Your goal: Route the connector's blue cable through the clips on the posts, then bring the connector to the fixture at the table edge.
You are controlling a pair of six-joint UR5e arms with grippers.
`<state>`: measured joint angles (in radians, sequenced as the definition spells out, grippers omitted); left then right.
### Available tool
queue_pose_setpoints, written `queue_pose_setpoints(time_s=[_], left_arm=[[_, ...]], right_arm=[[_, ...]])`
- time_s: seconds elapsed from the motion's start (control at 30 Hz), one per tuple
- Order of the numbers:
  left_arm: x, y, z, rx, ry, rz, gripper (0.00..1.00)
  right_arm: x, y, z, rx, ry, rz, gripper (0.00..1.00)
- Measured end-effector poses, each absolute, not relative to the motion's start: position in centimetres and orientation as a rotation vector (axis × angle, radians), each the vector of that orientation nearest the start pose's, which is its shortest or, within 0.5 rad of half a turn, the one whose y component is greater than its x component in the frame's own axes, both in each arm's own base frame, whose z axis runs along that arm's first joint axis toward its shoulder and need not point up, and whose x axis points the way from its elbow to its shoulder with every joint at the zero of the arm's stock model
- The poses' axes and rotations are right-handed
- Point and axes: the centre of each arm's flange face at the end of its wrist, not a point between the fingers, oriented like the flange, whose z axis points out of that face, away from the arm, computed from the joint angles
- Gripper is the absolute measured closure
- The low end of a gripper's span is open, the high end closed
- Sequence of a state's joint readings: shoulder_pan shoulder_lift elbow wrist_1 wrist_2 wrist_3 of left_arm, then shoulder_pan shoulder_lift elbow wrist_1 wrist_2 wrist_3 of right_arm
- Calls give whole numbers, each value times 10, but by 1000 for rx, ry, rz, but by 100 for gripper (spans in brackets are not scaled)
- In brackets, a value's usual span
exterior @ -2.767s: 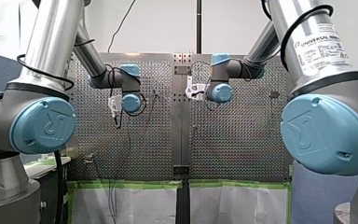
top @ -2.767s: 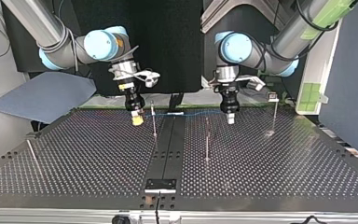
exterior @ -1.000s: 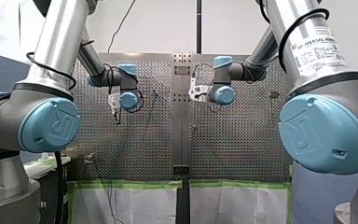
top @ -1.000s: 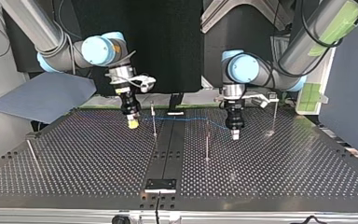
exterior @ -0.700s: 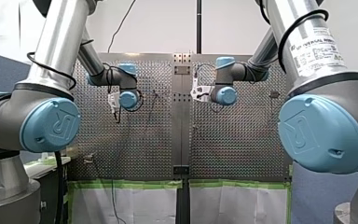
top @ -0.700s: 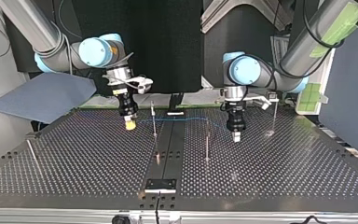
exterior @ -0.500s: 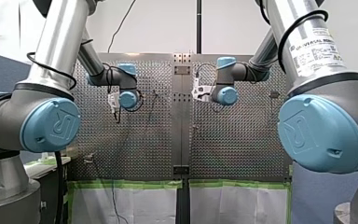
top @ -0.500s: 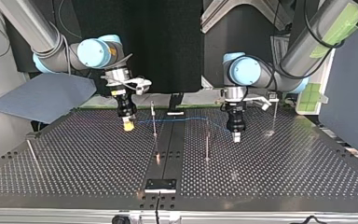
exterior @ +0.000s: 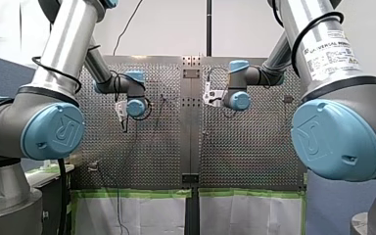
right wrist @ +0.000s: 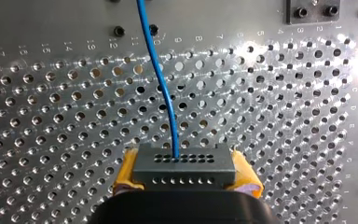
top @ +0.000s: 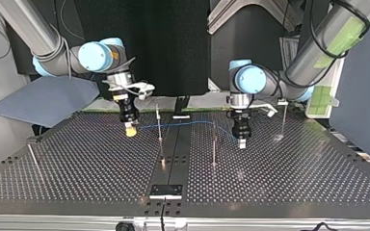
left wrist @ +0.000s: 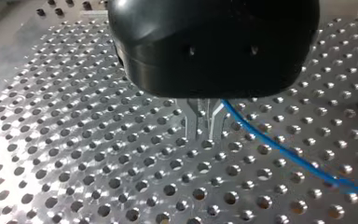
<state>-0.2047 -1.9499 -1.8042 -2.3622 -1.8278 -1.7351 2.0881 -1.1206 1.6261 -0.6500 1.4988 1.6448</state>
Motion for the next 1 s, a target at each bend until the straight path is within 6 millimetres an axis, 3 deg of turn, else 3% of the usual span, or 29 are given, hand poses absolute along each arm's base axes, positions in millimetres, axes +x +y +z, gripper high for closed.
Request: queue_pose_setpoints(time_s=[0.43,1.0], left_arm=[[579,-240,242,-173,1423,-135,82],[591,-231,251,-191,1408,-131,82]], right_arm=[[430,-504,272,1457,-866,1758,100],[430,-547,265,1438,-892,1739,100]])
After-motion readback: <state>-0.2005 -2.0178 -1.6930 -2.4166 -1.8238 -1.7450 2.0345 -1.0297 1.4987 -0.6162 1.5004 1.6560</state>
